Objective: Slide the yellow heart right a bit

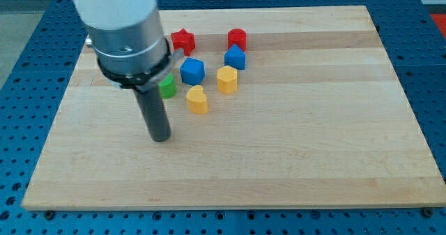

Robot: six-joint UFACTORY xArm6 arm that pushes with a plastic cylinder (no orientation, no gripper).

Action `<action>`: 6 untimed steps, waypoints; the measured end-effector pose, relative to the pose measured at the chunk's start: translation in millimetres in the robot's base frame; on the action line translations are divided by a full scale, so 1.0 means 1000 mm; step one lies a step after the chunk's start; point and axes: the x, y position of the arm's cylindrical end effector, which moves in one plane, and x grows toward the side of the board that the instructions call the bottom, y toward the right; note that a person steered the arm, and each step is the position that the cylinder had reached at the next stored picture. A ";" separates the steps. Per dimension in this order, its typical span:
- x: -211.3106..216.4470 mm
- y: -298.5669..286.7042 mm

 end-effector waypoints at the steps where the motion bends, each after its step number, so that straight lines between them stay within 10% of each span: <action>1: -0.017 -0.013; 6: -0.065 0.086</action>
